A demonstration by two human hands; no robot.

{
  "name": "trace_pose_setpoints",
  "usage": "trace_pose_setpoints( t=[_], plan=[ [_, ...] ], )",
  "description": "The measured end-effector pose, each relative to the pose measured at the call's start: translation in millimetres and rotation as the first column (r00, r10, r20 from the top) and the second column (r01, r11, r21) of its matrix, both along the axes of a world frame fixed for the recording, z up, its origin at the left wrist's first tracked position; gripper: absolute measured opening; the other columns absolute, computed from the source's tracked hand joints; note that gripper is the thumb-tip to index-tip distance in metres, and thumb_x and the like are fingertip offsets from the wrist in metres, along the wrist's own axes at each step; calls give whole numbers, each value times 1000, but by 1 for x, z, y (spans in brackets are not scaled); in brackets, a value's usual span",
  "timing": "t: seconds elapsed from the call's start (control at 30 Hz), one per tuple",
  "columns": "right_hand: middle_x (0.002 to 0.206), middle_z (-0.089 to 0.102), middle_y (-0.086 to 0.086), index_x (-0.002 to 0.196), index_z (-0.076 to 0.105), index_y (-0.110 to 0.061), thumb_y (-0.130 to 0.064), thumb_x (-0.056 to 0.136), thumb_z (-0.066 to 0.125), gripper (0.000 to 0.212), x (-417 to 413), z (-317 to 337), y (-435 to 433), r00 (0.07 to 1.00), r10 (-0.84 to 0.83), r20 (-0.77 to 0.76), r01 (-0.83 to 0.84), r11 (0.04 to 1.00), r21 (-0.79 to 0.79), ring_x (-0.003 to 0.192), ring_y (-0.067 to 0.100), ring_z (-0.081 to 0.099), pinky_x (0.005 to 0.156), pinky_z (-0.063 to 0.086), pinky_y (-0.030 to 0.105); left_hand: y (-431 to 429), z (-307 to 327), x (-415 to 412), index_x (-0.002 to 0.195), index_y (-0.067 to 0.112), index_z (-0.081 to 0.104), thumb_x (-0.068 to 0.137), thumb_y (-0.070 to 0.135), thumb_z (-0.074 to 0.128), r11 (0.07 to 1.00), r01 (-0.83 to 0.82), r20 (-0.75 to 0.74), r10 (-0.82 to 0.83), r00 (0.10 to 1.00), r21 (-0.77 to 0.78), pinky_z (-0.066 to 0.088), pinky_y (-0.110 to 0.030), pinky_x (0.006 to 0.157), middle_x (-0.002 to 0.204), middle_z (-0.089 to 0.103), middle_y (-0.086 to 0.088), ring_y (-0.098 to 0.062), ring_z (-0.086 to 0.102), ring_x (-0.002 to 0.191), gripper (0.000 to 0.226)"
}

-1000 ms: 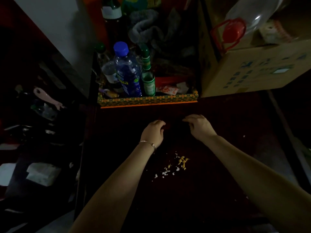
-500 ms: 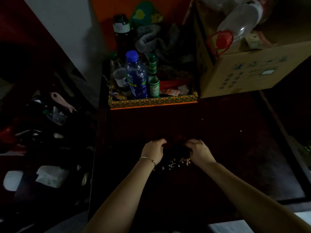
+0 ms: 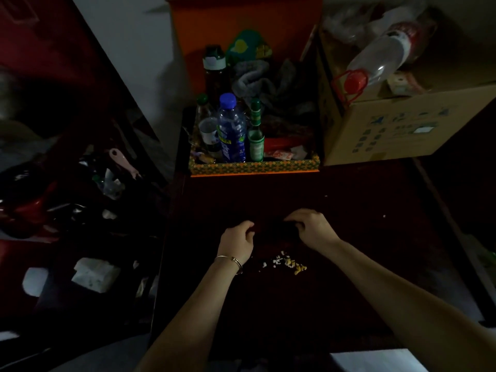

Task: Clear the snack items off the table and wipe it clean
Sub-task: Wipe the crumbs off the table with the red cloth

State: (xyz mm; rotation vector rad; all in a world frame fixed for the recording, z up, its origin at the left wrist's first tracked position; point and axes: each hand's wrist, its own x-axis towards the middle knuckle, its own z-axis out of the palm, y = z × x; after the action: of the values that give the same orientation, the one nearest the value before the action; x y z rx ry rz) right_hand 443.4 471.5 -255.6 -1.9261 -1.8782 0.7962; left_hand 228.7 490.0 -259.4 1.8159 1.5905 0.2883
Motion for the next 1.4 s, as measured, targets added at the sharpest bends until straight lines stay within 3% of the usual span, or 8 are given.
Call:
trace_pose_setpoints(
  t=[0.13, 0.3, 0.43, 0.53, 0.8, 1.13, 1.4],
  plan=[
    [118, 65, 3, 106, 71, -15, 7, 85, 48, 38, -21, 14, 36, 993, 119, -28, -117, 991, 60, 115, 20, 56, 104, 39, 26, 2, 6, -24, 125, 21, 57, 94, 21, 52, 993, -102, -7, 103, 995, 59, 50, -23, 83, 110, 68, -2, -18, 65, 100, 31],
    [127, 59, 1, 114, 68, -17, 5, 89, 43, 41, -64, 1, 59, 962, 274, -7, -274, 962, -5, 121, 17, 49, 100, 31, 17, -11, -4, -58, 124, 16, 55, 95, 19, 48, 978, -197, -44, 201, 979, 72, 52, -34, 90, 114, 66, -3, -20, 63, 104, 30],
    [131, 55, -3, 117, 65, -23, 1, 90, 46, 41, -87, -28, 65, 909, 417, 5, -415, 905, -99, 123, 18, 44, 106, 35, 26, -30, -22, -72, 122, 12, 57, 93, 15, 51, 967, -248, -137, 253, 958, 58, 50, -31, 91, 117, 64, -6, -22, 62, 107, 30],
    [135, 50, -9, 122, 62, -26, 0, 88, 50, 44, -89, -43, 61, 851, 518, 82, -500, 849, -172, 127, 15, 38, 108, 29, 22, -50, -32, -65, 121, 15, 57, 94, 15, 49, 977, -210, -201, 209, 957, 16, 50, -28, 90, 117, 62, -2, -19, 61, 106, 29],
    [135, 52, -13, 117, 64, -29, -2, 88, 48, 43, -56, -54, 52, 844, 534, 42, -515, 830, -214, 132, 9, 35, 113, 20, 22, -75, -35, -29, 118, 19, 56, 93, 15, 46, 985, -172, -219, 171, 961, 13, 42, -18, 74, 112, 60, 4, -14, 61, 98, 27],
    [132, 54, -14, 116, 65, -29, -6, 93, 45, 38, -14, -52, 15, 903, 429, 5, -419, 885, -205, 125, 6, 39, 105, 24, 19, -87, -34, -4, 122, 18, 56, 94, 14, 48, 993, -121, -178, 117, 977, -12, 42, -17, 81, 117, 62, 3, -14, 60, 106, 30],
    [132, 52, -14, 112, 64, -32, -8, 94, 42, 38, 12, -45, -9, 944, 328, -35, -325, 906, -271, 126, 8, 40, 110, 29, 27, -100, -32, 20, 124, 18, 55, 94, 17, 49, 995, -73, -125, 64, 990, -68, 46, -20, 85, 119, 61, 1, -14, 59, 108, 31]
  ],
)
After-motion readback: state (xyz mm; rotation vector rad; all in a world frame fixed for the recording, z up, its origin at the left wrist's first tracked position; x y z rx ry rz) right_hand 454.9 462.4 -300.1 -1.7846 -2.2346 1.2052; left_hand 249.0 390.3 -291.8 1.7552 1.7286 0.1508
